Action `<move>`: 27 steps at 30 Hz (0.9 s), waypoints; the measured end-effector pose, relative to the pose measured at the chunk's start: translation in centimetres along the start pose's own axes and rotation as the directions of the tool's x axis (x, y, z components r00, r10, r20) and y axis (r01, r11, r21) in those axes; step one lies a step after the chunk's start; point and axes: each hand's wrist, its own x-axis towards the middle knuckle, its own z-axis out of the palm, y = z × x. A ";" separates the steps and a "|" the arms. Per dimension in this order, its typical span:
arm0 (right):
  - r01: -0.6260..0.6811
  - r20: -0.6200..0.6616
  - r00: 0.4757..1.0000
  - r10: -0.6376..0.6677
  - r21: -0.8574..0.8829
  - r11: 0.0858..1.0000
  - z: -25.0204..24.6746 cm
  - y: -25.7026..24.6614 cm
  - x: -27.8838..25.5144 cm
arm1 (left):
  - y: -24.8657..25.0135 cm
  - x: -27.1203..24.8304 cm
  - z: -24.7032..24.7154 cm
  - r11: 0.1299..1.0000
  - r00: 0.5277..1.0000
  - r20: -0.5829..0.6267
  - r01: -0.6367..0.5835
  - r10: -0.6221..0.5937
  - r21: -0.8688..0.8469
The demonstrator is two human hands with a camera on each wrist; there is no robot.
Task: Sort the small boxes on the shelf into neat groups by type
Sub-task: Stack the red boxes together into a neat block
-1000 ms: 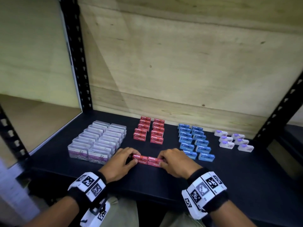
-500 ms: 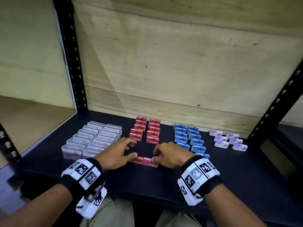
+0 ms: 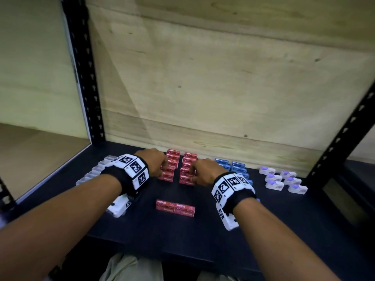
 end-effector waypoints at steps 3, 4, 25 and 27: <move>-0.021 0.011 1.000 0.021 -0.003 1.000 0.4 0.3 0.9 | 0.2 1.0 0.0 0.998 0.999 0.044 0.021 -0.024 0.065; -0.026 0.018 1.000 0.025 0.000 1.000 0.6 0.3 1.2 | 0.2 1.2 0.0 0.997 0.998 0.052 0.027 -0.031 0.075; -0.022 0.108 0.994 0.009 0.115 0.993 0.4 0.5 1.7 | 1.6 2.1 0.1 0.984 0.988 0.153 0.005 -0.033 0.179; -0.005 0.149 0.989 -0.014 0.125 0.992 0.3 0.5 1.5 | 1.8 1.7 0.0 0.985 0.983 0.181 -0.014 -0.017 0.171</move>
